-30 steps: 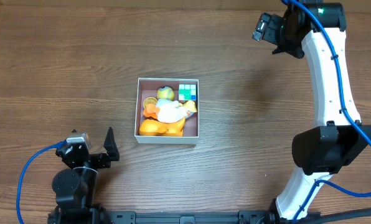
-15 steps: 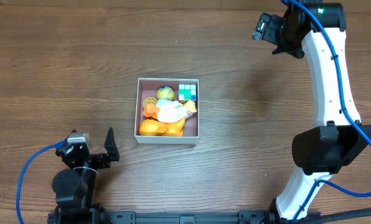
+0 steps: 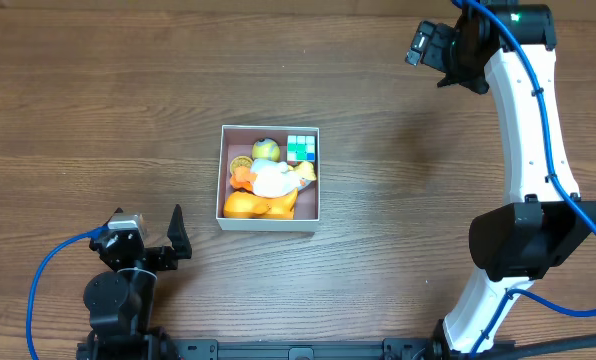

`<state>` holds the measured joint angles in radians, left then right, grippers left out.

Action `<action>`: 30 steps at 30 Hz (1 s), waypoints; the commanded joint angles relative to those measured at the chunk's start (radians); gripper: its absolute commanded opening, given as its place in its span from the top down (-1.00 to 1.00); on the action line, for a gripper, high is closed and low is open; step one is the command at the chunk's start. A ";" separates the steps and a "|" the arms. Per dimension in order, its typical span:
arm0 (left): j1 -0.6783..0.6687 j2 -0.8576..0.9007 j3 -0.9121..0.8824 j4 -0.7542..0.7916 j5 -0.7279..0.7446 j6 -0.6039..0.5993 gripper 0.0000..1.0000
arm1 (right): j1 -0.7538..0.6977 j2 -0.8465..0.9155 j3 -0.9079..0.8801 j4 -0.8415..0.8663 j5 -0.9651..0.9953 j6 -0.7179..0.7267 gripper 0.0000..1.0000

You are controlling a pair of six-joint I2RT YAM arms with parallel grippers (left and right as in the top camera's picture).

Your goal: Pack container

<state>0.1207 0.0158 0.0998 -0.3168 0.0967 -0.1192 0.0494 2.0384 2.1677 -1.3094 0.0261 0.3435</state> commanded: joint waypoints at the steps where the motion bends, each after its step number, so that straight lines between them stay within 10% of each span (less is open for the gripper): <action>1: 0.011 -0.012 -0.005 0.007 0.000 0.023 -1.00 | 0.002 -0.002 0.023 0.003 0.001 0.009 -1.00; 13: 0.011 -0.012 -0.005 0.007 0.000 0.023 -1.00 | 0.002 -0.024 0.019 -0.016 0.040 -0.006 -1.00; 19: 0.011 -0.011 -0.005 0.007 0.000 0.023 -1.00 | 0.003 -0.309 -0.054 0.058 0.074 -0.006 -1.00; 30: 0.011 -0.011 -0.005 0.007 0.000 0.023 -1.00 | 0.002 -1.235 -1.065 0.724 0.120 -0.037 -1.00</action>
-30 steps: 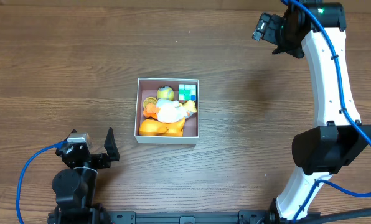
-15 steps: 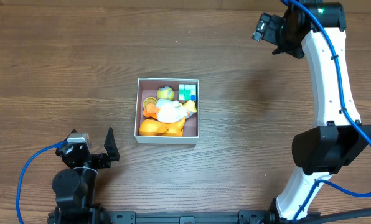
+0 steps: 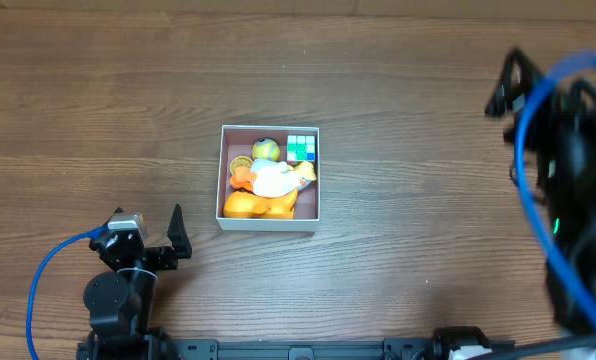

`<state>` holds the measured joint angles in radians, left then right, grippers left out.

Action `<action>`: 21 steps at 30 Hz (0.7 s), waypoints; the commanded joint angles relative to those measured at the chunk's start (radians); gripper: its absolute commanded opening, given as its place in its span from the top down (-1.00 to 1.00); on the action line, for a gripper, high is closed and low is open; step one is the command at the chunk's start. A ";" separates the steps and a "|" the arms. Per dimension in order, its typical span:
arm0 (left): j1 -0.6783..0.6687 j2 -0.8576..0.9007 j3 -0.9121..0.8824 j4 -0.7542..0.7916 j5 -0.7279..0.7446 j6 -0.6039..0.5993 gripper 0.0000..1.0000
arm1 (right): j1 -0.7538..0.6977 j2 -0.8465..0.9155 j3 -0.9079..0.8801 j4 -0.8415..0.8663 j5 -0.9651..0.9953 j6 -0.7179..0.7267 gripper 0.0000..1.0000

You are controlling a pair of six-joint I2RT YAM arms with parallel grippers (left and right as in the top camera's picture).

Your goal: Pack container

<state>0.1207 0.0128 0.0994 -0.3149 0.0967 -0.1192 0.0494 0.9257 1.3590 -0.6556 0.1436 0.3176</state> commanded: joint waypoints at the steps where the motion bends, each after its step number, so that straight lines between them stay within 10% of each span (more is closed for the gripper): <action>1: 0.011 -0.008 -0.005 0.005 0.000 0.023 -1.00 | 0.002 -0.196 -0.348 0.107 -0.019 -0.011 -1.00; 21: 0.011 -0.008 -0.005 0.005 0.000 0.023 -1.00 | 0.015 -0.922 -1.009 0.148 -0.103 -0.037 -1.00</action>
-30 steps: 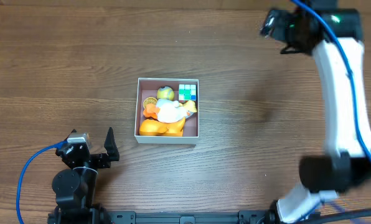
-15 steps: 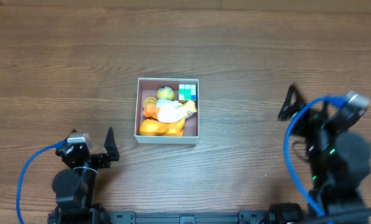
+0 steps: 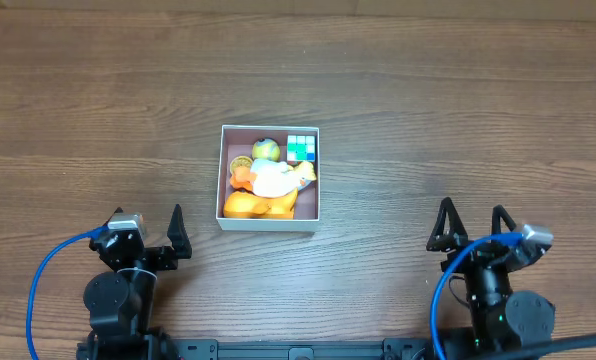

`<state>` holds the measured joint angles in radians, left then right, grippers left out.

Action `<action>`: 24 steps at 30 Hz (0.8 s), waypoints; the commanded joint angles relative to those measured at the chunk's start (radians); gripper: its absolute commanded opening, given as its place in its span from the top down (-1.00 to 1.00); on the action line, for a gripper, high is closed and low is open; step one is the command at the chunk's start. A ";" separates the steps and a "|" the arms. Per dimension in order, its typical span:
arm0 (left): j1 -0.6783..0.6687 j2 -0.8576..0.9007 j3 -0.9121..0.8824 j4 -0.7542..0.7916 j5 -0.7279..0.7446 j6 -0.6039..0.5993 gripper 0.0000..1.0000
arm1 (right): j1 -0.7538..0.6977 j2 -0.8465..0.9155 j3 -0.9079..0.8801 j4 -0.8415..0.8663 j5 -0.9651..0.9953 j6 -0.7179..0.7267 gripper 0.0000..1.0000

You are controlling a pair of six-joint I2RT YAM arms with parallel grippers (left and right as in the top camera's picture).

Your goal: Pack container

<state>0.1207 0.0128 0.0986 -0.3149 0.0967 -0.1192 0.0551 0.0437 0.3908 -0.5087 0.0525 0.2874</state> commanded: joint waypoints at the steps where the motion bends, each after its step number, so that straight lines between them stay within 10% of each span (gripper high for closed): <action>1: 0.011 -0.008 -0.004 0.005 0.000 0.023 -1.00 | 0.011 -0.041 -0.050 0.001 -0.016 -0.006 -1.00; 24: 0.011 -0.008 -0.004 0.005 0.000 0.023 -1.00 | 0.011 -0.041 -0.230 -0.218 -0.002 -0.057 -1.00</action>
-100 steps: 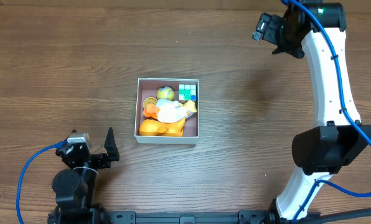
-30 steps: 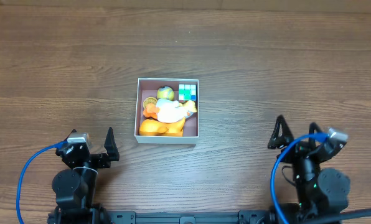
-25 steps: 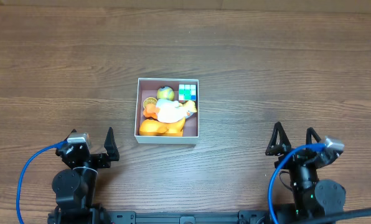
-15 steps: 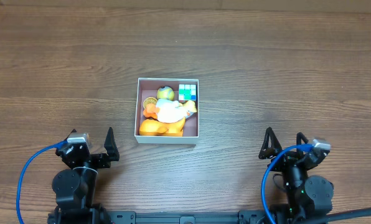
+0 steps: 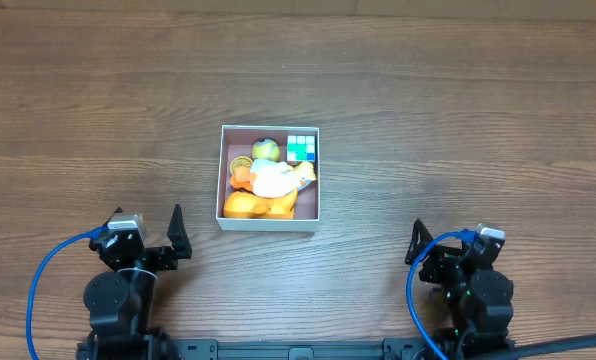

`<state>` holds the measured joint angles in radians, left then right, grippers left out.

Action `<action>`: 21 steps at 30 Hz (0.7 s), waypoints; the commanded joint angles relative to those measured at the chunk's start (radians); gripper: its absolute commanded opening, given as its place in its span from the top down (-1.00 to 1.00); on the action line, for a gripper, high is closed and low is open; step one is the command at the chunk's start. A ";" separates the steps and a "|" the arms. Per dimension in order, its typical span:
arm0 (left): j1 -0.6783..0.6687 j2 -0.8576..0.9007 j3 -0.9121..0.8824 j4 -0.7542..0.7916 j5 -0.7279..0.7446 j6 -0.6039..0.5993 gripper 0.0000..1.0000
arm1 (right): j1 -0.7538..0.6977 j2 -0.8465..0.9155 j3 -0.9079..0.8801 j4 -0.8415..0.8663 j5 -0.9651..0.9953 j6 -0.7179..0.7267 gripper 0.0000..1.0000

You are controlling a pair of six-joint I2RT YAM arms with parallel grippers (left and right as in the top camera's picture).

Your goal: Pack container

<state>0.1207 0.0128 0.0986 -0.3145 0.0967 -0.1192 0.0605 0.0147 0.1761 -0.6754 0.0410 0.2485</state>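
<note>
The container (image 5: 220, 200) is a white square box in the middle of the table. It holds a colourful cube (image 5: 300, 148), a yellow-green ball (image 5: 266, 150), a white toy (image 5: 273, 180) and orange and yellow pieces (image 5: 248, 206). My left gripper (image 5: 148, 228) is folded back at the front left, open and holding nothing, well short of the box. At the front right my right gripper (image 5: 449, 240) is also open and holding nothing, apart from the box.
The box stands on a brown wooden table (image 5: 428, 120). Blue cables (image 5: 40, 280) loop beside each arm base near the front edge. No loose objects show outside the box.
My right arm has shifted a little left and nearer the front edge, still folded, with its fingers still apart. The left arm and the box contents are unchanged.
My right arm first reached up at the far right back of the table, its gripper well away from the box. Then it showed blurred at the right edge, then folded at the front right. Now it sits folded there. Box and left arm stayed still.
</note>
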 commanded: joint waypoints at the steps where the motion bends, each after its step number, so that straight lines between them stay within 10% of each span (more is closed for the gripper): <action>1: 0.011 -0.008 -0.004 0.004 0.000 0.023 -1.00 | 0.006 -0.012 -0.015 -0.052 0.010 -0.048 -1.00; 21: 0.011 -0.008 -0.004 0.004 0.000 0.023 -1.00 | 0.006 -0.012 -0.015 -0.037 0.009 -0.100 -1.00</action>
<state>0.1207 0.0128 0.0986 -0.3149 0.0967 -0.1192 0.0605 0.0147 0.1783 -0.7181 0.0406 0.1562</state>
